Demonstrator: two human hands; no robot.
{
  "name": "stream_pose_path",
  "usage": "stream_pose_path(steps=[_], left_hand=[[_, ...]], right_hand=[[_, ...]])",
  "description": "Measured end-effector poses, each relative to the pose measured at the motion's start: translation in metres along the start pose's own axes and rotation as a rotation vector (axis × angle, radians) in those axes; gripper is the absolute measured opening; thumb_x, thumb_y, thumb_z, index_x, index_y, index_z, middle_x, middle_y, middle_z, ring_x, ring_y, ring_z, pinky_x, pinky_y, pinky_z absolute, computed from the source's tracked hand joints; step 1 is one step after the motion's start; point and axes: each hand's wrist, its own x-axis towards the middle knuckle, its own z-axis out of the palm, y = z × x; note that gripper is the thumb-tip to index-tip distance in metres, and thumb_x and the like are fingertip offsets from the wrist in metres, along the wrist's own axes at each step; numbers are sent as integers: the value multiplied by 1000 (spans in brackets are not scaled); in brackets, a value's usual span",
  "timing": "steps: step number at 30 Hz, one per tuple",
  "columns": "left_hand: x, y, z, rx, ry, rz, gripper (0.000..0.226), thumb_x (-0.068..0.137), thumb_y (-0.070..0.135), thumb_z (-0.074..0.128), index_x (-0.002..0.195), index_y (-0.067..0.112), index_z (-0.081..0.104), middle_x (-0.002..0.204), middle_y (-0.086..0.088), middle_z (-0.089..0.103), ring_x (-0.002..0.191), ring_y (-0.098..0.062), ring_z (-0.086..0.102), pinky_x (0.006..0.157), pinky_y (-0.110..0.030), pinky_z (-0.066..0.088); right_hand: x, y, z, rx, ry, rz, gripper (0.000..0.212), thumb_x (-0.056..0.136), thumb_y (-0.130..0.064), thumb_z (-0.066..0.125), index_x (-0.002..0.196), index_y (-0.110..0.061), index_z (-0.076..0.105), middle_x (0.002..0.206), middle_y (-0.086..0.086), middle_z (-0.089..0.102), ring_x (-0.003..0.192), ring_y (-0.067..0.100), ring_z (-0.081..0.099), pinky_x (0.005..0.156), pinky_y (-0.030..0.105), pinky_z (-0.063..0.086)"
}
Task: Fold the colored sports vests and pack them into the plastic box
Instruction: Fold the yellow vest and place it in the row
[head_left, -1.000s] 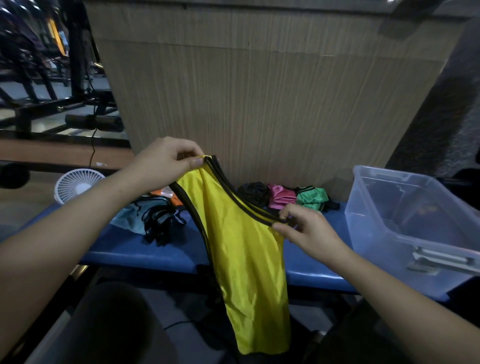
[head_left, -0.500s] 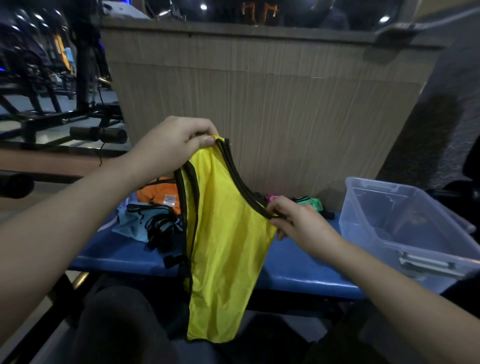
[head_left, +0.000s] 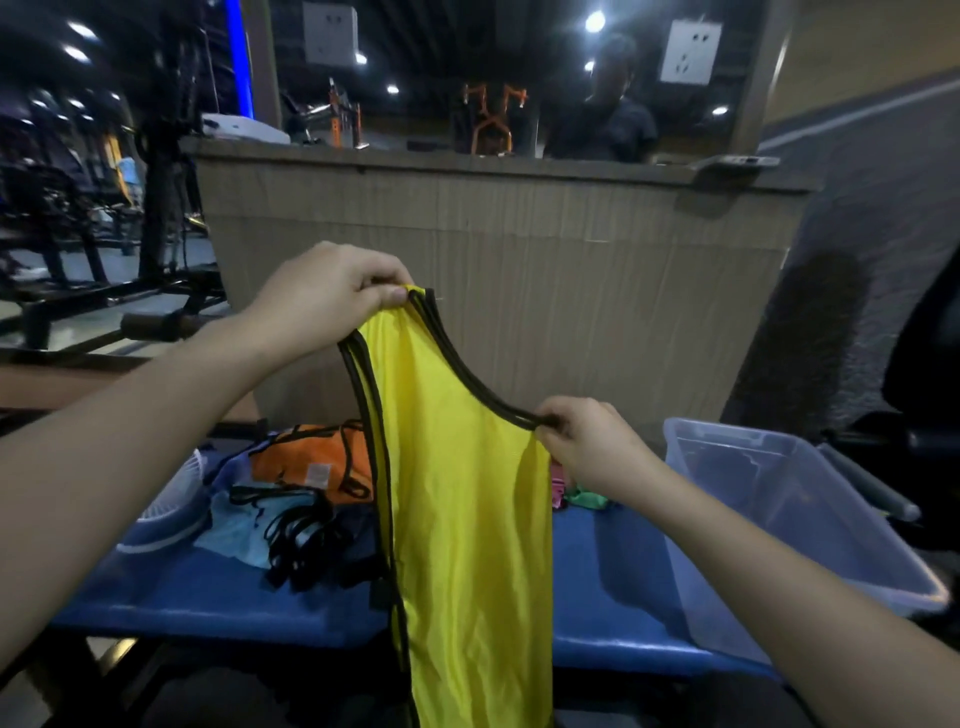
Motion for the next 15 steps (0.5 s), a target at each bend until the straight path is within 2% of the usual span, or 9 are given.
stream_pose_path(steps=[3, 5, 8, 10, 12, 15], left_hand=[[29, -11, 12, 6, -18, -32, 11, 97, 32, 61, 96, 38, 71, 84, 15, 65, 85, -13, 60, 70, -37, 51], [49, -19, 22, -3, -33, -45, 11, 97, 33, 61, 96, 37, 71, 85, 14, 66, 85, -13, 61, 73, -39, 53], [78, -29, 39, -35, -37, -66, 12, 97, 31, 62, 98, 32, 74, 86, 12, 68, 85, -13, 63, 75, -41, 54], [95, -36, 51, -65, -23, -82, 13, 98, 29, 62, 99, 28, 74, 85, 10, 68, 80, -13, 62, 73, -39, 53], [111, -42, 65, -81, -7, -86, 13, 98, 27, 61, 100, 24, 74, 85, 6, 68, 74, -12, 61, 65, -34, 49], [132, -53, 83, -98, 28, -87, 13, 98, 24, 62, 101, 20, 74, 93, 2, 70, 83, -15, 61, 64, -28, 42]], right_hand=[[27, 7, -3, 41, -10, 56, 14, 97, -14, 56, 102, -17, 69, 66, -7, 64, 52, 8, 62, 60, 32, 56], [49, 15, -3, 86, -32, 97, 13, 97, -13, 56, 96, -18, 68, 56, -5, 63, 47, 11, 63, 51, 26, 51], [82, 29, 1, 173, -64, 164, 15, 97, -10, 53, 90, -17, 65, 51, 6, 65, 42, 19, 63, 45, 31, 52], [101, 37, 5, 242, -84, 191, 14, 98, -9, 51, 96, -12, 64, 59, 17, 69, 47, 25, 67, 49, 36, 57], [120, 47, 10, 307, -77, 206, 13, 99, -7, 50, 101, -6, 63, 69, 22, 71, 57, 27, 72, 61, 41, 62], [145, 63, 20, 345, -75, 224, 12, 99, -8, 51, 103, -6, 63, 77, 19, 74, 68, 26, 75, 72, 48, 62]])
